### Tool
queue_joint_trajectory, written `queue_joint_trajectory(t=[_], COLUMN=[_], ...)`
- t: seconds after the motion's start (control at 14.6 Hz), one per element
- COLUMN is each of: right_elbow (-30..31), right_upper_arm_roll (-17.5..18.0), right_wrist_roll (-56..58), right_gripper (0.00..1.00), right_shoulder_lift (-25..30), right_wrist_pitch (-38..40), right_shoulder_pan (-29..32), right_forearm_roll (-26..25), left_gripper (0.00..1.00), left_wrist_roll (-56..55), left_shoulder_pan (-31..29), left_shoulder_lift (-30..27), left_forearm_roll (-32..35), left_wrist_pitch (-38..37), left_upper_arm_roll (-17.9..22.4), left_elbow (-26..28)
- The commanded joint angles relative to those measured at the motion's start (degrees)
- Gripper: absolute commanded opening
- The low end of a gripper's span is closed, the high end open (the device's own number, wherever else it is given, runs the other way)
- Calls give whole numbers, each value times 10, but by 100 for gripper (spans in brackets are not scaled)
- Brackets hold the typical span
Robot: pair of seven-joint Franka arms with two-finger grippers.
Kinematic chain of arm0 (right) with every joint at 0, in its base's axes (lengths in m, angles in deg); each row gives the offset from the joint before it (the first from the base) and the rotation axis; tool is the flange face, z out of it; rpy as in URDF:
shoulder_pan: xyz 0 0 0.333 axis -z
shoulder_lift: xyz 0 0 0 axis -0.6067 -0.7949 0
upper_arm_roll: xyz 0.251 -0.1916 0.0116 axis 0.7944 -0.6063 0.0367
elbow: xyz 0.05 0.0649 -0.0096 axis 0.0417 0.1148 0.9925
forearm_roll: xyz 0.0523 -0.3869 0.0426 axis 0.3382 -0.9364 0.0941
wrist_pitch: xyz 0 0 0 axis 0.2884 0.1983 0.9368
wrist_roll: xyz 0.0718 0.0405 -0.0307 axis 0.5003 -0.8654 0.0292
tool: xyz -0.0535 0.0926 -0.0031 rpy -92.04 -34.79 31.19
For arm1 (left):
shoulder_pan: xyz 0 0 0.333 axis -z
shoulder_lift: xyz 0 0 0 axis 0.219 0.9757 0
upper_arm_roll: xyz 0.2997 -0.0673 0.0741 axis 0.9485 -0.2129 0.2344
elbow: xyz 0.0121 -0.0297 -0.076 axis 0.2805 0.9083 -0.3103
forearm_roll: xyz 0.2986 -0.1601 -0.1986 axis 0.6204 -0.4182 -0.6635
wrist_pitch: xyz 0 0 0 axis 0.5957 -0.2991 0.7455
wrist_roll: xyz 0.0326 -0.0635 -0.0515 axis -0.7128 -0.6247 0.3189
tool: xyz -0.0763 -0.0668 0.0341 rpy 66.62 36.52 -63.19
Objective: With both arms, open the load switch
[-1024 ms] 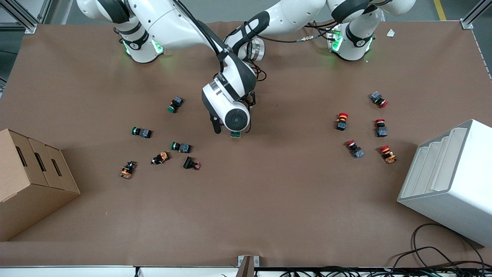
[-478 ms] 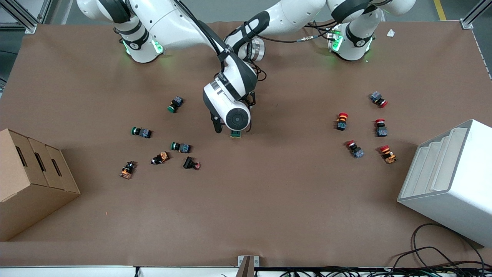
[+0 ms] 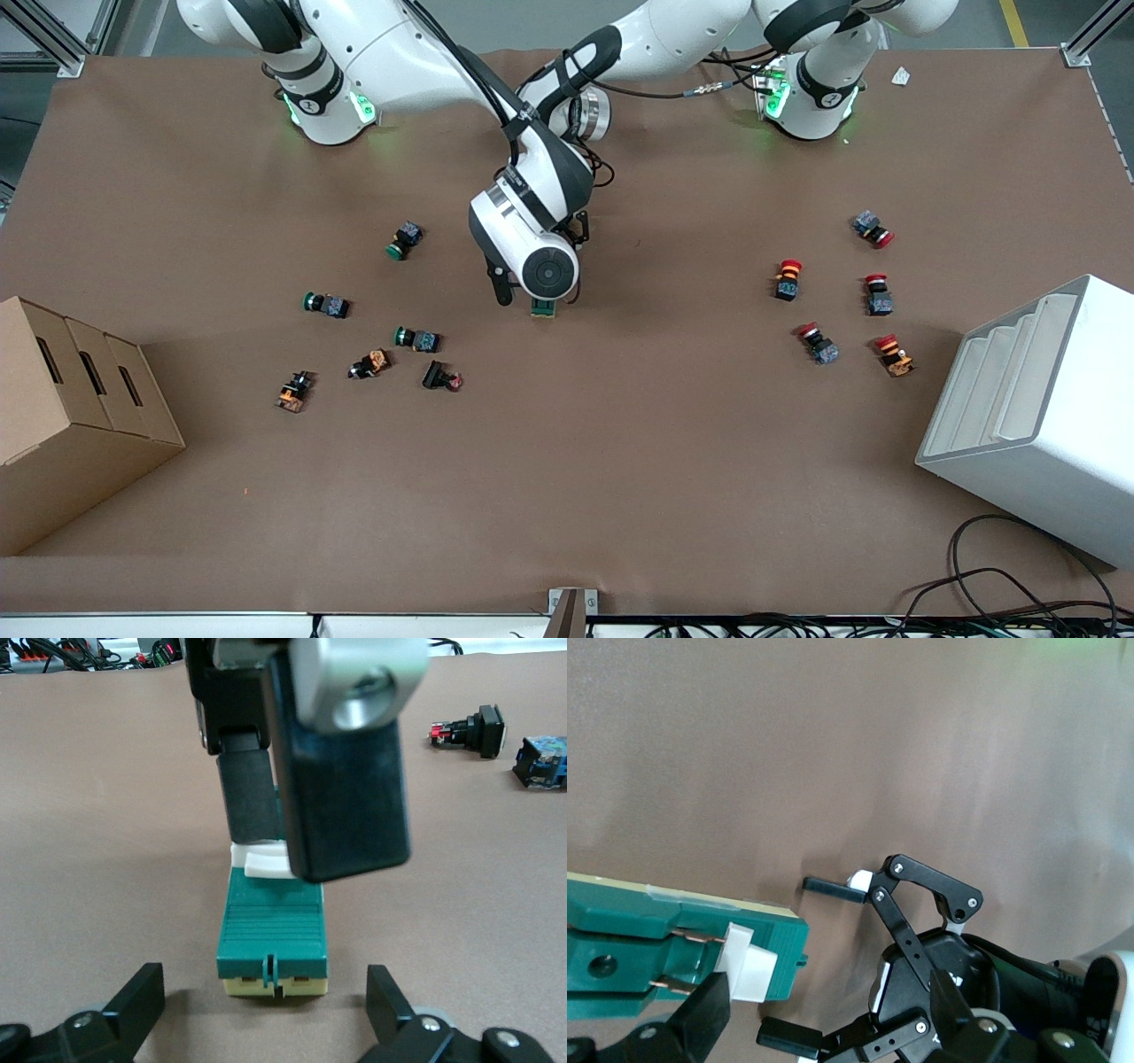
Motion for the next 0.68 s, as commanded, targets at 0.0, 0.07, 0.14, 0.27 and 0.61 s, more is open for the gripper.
queue_joint_trajectory(t=[0.0, 0.07, 0.14, 0.27, 0.61], right_elbow=[-1, -4, -4, -2, 1], right_upper_arm_roll=[-6, -8, -8, -9, -9], right_wrist_roll=[30, 68, 110, 200, 490], right_gripper=[100, 100, 100, 100, 100], right_shoulder_lift=[14, 20, 37, 70, 148], right_wrist_pitch=[1, 4, 13, 28, 85], right_shoulder_pan=[6, 21, 41, 86, 208], right_forearm_roll=[-33, -38, -38, -57, -130], left_gripper=[100, 100, 100, 100, 99], left_wrist_roll=[-1, -1, -1, 1, 63], left_shoulder_pan=[1, 1, 1, 1, -1], left_shoulder_lift=[4, 4, 3, 2, -13], left_forearm_roll=[6, 6, 6, 6, -40], left_wrist_pitch=[-2, -2, -2, -2, -2], left_upper_arm_roll=[10, 10, 10, 10, 2], left_elbow=[5, 5, 5, 5, -6])
